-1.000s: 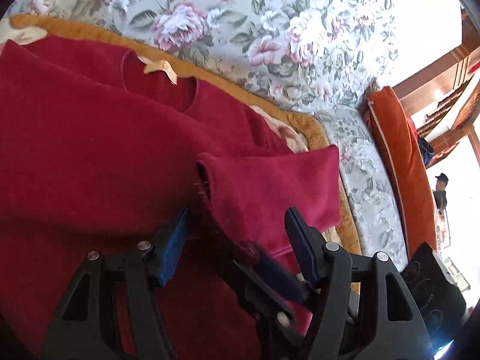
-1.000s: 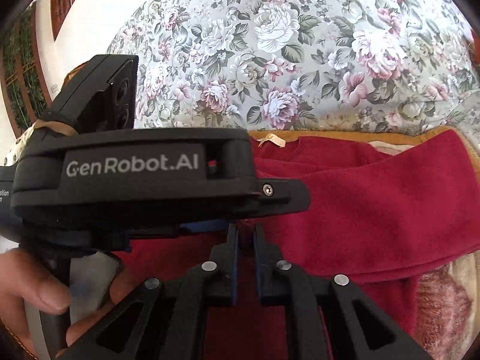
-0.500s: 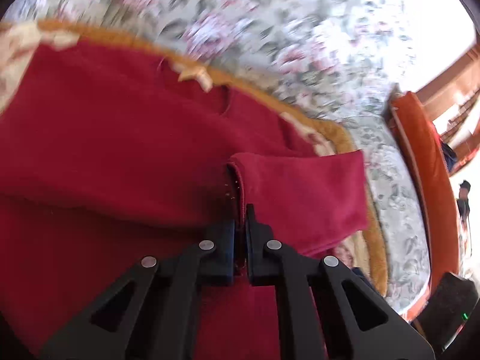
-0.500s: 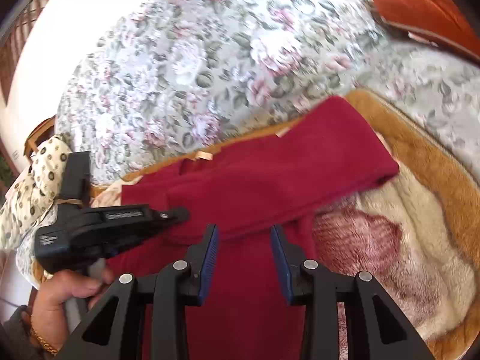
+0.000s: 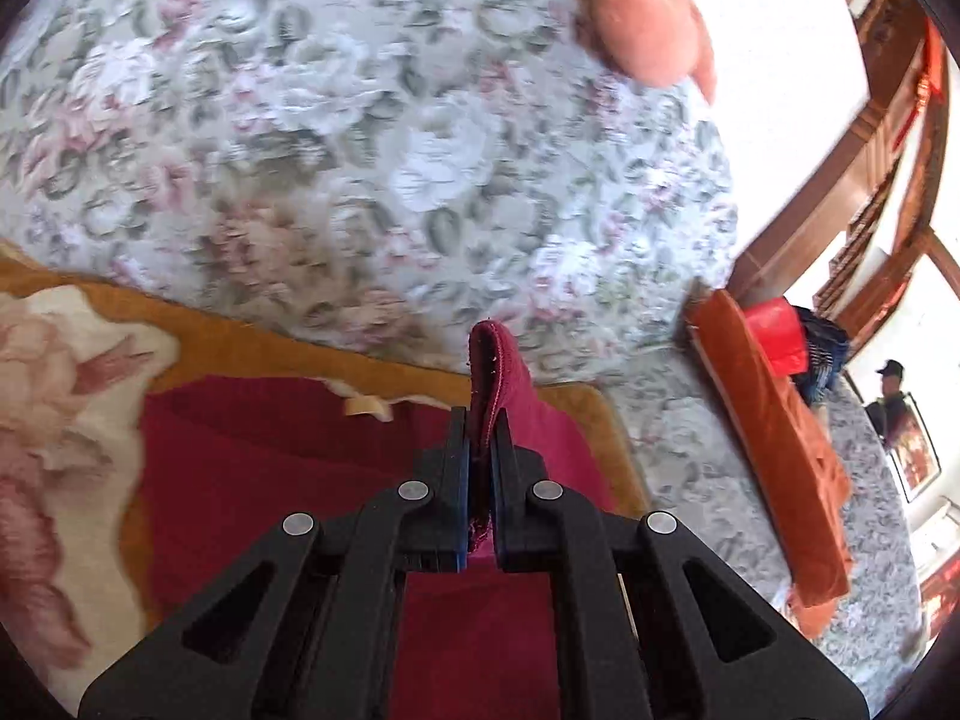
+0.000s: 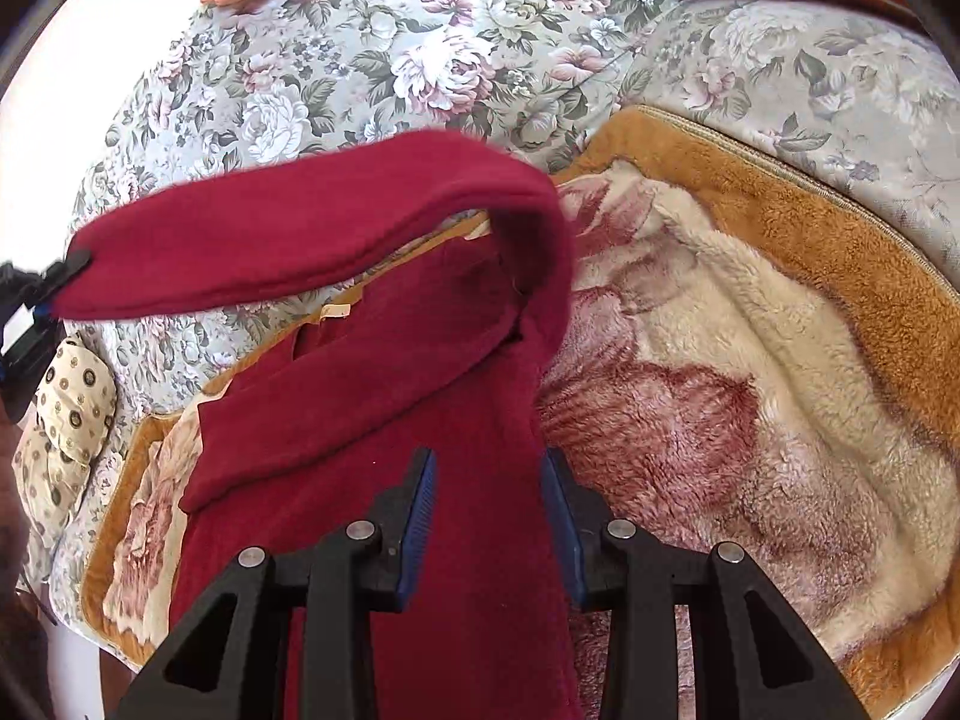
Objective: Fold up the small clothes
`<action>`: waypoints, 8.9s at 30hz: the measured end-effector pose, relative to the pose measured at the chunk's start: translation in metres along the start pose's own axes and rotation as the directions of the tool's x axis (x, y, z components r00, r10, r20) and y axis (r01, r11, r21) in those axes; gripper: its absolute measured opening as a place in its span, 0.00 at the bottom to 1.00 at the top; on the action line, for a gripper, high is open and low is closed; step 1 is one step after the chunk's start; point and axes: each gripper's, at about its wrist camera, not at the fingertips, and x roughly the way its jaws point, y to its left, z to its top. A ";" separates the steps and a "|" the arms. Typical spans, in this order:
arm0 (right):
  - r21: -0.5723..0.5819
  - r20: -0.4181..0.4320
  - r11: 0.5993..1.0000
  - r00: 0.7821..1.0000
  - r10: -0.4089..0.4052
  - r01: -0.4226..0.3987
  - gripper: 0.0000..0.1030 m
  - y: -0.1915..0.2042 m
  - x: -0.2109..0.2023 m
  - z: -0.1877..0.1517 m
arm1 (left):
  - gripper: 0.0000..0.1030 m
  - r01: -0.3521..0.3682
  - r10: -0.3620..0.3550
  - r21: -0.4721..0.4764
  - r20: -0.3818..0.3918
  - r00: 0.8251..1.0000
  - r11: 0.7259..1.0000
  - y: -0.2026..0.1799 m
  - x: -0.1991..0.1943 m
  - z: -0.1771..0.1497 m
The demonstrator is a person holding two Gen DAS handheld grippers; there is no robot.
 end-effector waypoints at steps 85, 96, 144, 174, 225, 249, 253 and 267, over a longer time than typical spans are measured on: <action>-0.421 -0.035 0.906 0.998 -0.054 0.034 0.32 -0.016 -0.181 -0.109 | 0.61 -0.357 0.357 -0.102 -0.027 0.934 0.928 0.073 -0.117 -0.213; -0.261 -0.108 0.949 0.983 0.151 -0.175 0.32 -0.022 -0.225 -0.148 | 0.61 -0.408 0.406 -0.067 -0.033 0.913 0.911 0.087 -0.195 -0.281; -0.330 -0.205 0.910 0.960 0.189 -0.250 0.12 0.003 -0.150 -0.176 | 0.12 -0.219 0.215 -0.024 -0.111 0.970 0.975 0.064 -0.158 -0.324; -0.099 -0.008 0.947 0.952 0.305 -0.304 0.08 0.052 -0.023 0.096 | 0.09 -0.236 0.266 -0.266 0.084 0.960 0.935 0.094 -0.025 -0.056; -0.399 -0.121 0.914 0.984 -0.132 0.073 0.44 0.069 0.162 0.134 | 0.56 -0.454 0.463 0.104 -0.094 0.882 0.885 0.106 0.121 -0.014; -0.542 0.048 0.833 0.993 -0.106 0.115 0.49 0.069 0.080 -0.013 | 0.69 -0.521 0.522 0.159 0.039 0.852 0.839 0.038 0.088 -0.148; -0.547 0.064 0.828 0.993 -0.103 0.121 0.50 0.072 0.081 -0.016 | 0.69 -0.523 0.523 0.161 0.051 0.851 0.837 0.037 0.087 -0.150; -0.545 0.064 0.832 0.994 -0.088 0.109 0.51 0.068 0.084 -0.017 | 0.70 -0.522 0.520 0.161 0.052 0.852 0.838 0.039 0.088 -0.152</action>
